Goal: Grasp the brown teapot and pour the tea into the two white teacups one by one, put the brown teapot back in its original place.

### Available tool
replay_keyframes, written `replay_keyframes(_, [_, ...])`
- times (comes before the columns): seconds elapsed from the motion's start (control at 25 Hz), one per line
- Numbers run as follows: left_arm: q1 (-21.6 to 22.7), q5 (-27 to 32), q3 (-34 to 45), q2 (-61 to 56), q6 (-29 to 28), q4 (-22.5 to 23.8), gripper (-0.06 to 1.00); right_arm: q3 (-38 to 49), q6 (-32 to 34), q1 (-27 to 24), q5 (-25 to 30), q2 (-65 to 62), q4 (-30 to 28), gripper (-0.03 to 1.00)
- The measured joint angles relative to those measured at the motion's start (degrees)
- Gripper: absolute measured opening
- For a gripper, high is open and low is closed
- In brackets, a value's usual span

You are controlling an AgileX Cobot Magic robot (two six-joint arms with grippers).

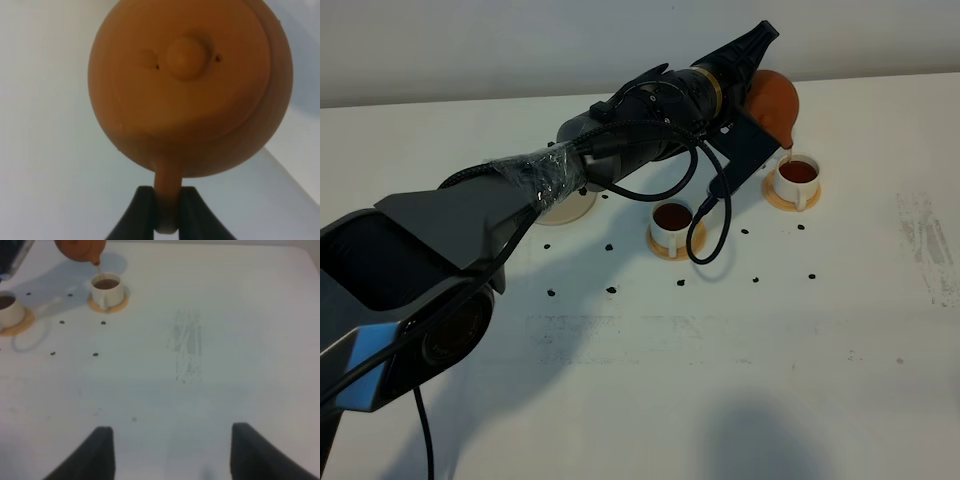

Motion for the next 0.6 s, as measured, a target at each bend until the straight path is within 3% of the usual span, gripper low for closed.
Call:
replay_keyframes(0.2, [-0.2, 1.6, 0.0, 0.0, -0.7, -2.9, 0.10, 0.0, 0.0, 0.0, 0.0, 0.0, 0.0, 0.51])
replay_keyframes(0.6, [-0.3, 7.1, 0.0, -1.3, -8.8, -9.4, 0.10, 0.0, 0.0, 0.0, 0.0, 0.0, 0.0, 0.51])
